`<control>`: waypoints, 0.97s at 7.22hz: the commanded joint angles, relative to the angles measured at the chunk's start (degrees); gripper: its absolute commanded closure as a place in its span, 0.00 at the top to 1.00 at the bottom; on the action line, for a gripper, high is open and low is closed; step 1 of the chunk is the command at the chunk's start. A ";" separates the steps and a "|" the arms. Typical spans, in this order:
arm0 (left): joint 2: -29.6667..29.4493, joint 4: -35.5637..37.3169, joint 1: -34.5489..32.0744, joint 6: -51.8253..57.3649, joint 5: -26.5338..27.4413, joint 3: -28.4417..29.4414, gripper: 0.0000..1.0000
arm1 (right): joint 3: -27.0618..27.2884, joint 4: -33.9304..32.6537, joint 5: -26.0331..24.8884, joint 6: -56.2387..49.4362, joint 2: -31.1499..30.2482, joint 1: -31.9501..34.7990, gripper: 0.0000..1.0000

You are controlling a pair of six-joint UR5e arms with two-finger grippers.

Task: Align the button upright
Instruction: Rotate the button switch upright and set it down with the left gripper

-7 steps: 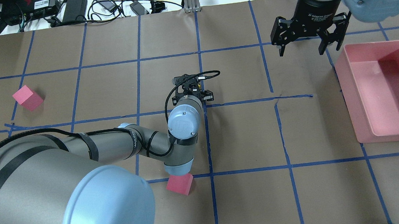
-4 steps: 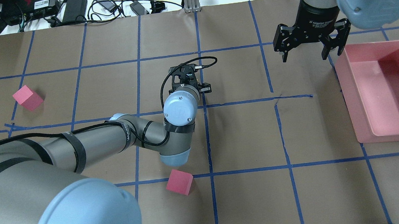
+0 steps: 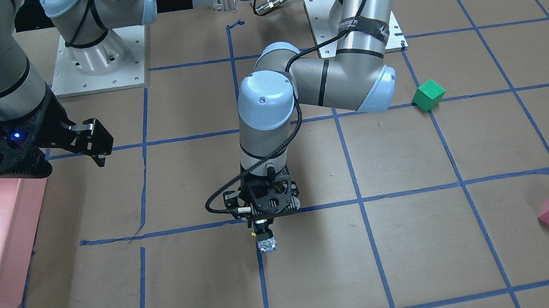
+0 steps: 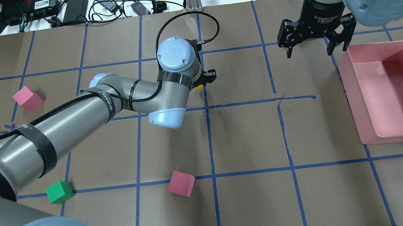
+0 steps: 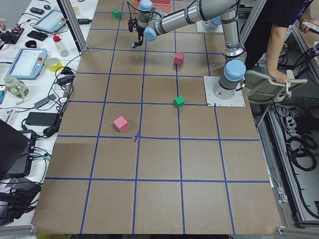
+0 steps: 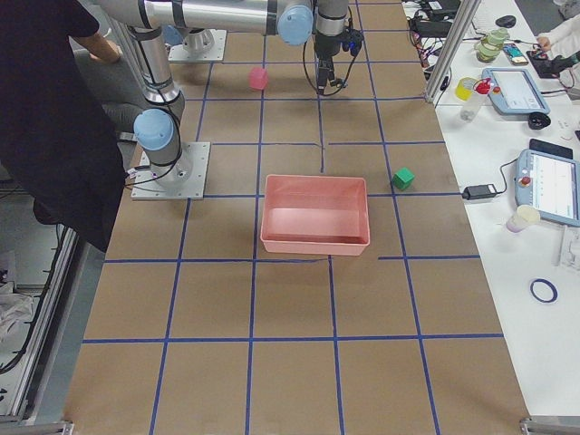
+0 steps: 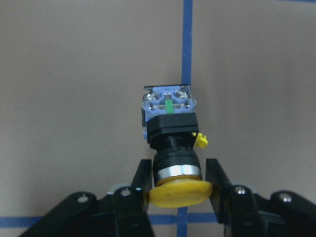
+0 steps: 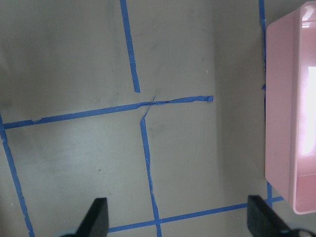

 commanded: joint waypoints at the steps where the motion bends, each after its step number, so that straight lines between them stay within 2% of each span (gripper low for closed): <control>1: -0.53 -7.89 2.50 -17.21 -14.09 1.69 0.00 | 0.55 -0.11 -0.28 -0.15 0.13 -0.07 1.00; 2: -1.49 -12.86 7.39 -19.40 -23.72 1.60 0.00 | 0.64 0.59 -0.37 -0.59 0.12 -0.07 1.00; 3: -2.89 -17.43 10.57 -19.07 -29.39 1.86 0.00 | 0.64 -0.01 -0.37 -0.77 0.12 -0.07 1.00; 5: -5.88 -18.97 10.60 -18.37 -33.38 2.30 0.00 | 0.64 -0.19 -0.37 -0.85 0.12 -0.07 1.00; 7: -7.04 -19.06 10.60 -18.10 -33.58 2.65 0.00 | 0.73 -0.19 -0.45 -0.94 0.21 -0.42 1.00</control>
